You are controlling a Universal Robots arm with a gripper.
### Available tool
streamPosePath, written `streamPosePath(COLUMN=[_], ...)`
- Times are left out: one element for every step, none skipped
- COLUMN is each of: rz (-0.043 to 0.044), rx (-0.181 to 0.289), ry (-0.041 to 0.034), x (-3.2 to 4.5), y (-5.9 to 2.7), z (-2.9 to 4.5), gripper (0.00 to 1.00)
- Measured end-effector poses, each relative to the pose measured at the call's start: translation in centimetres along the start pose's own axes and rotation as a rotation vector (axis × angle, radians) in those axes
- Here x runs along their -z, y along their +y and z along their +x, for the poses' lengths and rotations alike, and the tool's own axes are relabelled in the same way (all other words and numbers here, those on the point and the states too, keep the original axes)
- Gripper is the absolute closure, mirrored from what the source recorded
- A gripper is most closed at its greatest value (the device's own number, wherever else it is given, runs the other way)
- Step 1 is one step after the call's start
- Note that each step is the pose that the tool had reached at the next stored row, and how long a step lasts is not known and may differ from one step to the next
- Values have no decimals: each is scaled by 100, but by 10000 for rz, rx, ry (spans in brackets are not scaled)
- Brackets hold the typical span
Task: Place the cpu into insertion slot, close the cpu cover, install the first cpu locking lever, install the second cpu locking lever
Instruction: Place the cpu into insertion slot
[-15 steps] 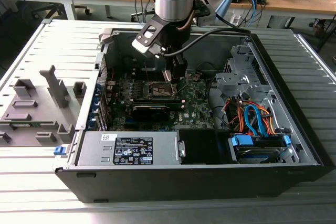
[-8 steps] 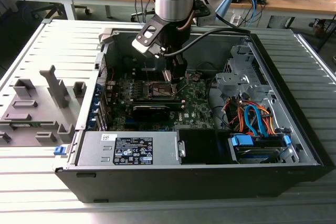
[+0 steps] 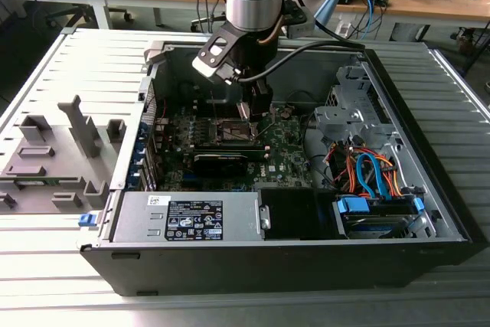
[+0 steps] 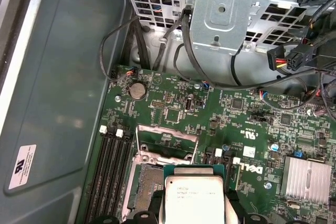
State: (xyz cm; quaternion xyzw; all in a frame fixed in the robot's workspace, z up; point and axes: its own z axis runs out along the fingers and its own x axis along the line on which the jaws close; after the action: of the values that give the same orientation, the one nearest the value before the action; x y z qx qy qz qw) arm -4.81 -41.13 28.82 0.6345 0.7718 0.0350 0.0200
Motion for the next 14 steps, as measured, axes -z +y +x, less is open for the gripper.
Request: streamPosePath(rz=[0,0,0,0,0,0,-1,-1,0,-1,-1,0,-1,-1], rx=[-8,-13,-21,-25,-34,-40,-50,-56,-61,-67,-74,-81,-86,-94], ry=[-1,-2,-2,-3,-3,-3,-4,-5,-5,-6,-6,-7,-7,-8], x=[0,0,0,0,0,0,0,0,0,0,0,0,0,0], y=[0,0,0,0,0,0,0,0,0,0,0,0,0,0], z=[0,0,0,0,0,0,0,0,0,0,0,0,0,0], gripper=[46,46,46,46,46,46,46,46,46,46,46,46,46,46])
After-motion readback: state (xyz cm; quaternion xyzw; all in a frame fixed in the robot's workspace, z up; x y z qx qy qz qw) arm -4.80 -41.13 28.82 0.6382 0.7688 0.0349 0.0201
